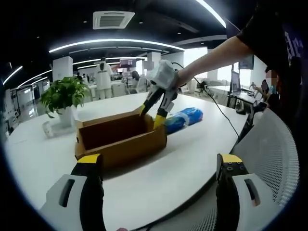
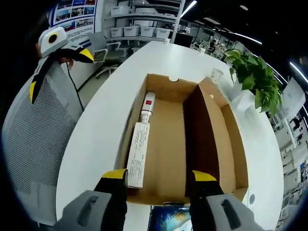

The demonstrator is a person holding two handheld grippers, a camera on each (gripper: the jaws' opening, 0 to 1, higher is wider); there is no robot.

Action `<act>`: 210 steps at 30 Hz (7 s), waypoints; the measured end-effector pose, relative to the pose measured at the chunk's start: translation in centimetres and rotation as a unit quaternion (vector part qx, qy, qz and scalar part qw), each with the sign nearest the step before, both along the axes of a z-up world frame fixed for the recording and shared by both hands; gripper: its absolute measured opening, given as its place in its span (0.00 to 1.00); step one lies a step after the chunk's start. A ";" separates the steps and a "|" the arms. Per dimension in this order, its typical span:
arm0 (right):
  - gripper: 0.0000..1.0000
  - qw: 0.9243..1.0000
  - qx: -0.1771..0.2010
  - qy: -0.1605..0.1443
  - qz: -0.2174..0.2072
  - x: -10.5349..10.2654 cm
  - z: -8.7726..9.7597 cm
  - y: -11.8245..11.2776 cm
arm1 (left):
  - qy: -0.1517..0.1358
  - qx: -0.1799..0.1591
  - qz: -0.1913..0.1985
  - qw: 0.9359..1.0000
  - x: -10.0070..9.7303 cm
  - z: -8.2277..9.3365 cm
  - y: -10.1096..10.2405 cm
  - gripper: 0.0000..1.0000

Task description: Operate the shoe box by opening the lid, removing the specified soft item, and placing it in the target area until the item is outside and the box remains undamaged.

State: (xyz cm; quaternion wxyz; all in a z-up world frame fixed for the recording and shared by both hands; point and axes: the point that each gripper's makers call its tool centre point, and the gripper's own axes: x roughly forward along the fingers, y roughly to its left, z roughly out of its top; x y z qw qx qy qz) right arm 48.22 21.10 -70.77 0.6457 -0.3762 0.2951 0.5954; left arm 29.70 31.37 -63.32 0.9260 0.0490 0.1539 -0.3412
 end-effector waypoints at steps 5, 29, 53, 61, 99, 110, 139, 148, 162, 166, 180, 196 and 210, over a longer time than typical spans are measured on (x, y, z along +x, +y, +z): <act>0.48 1.000 -0.009 0.013 0.010 0.0 -0.7 0.2 | 0.003 0.002 0.001 1.000 0.1 -0.1 0.0 0.97; 0.43 0.999 -0.026 0.035 0.017 0.1 -2.2 -0.1 | 0.009 0.003 0.004 1.000 0.3 -0.4 0.1 0.96; 0.37 0.999 0.000 0.046 0.019 -1.0 -2.3 2.2 | 0.009 0.004 0.006 1.000 0.2 -0.5 0.2 0.95; 0.30 0.998 0.008 0.051 0.020 -1.2 -2.5 3.1 | 0.010 0.004 0.008 1.000 0.3 -0.5 0.2 0.95; 0.14 0.998 -0.001 0.066 0.005 -1.8 -3.6 3.7 | 0.009 -0.001 0.012 1.000 0.5 -0.4 0.5 0.94; 0.13 0.999 0.016 0.044 -0.001 -1.3 -2.2 3.6 | 0.007 -0.002 0.010 1.000 0.4 -0.4 0.4 0.94; 0.13 0.999 0.024 -0.030 0.034 -1.4 3.6 3.4 | 0.007 -0.003 0.001 1.000 0.3 -0.3 0.2 0.95; 0.13 0.998 0.025 -0.045 0.044 -1.7 5.0 3.3 | 0.007 -0.003 0.000 1.000 0.1 -0.2 0.3 0.96; 0.13 0.997 0.039 -0.058 0.043 -1.6 7.4 2.6 | 0.010 -0.001 -0.004 1.000 -0.1 -0.4 0.2 0.96; 0.13 0.996 0.043 -0.060 0.041 -1.5 8.0 2.1 | 0.009 -0.002 -0.003 1.000 -0.1 -0.4 0.2 0.96; 0.13 0.996 0.045 -0.075 0.029 -0.9 9.5 0.0 | 0.009 0.000 -0.002 1.000 -0.1 -0.5 0.3 0.96; 0.13 0.995 0.041 -0.088 0.008 -0.1 10.5 -3.6 | 0.012 0.004 0.000 1.000 -0.1 -0.7 0.5 0.96; 0.13 0.995 0.033 -0.095 -0.008 0.7 10.7 -7.0 | 0.015 0.005 0.002 1.000 0.0 -0.7 0.5 0.96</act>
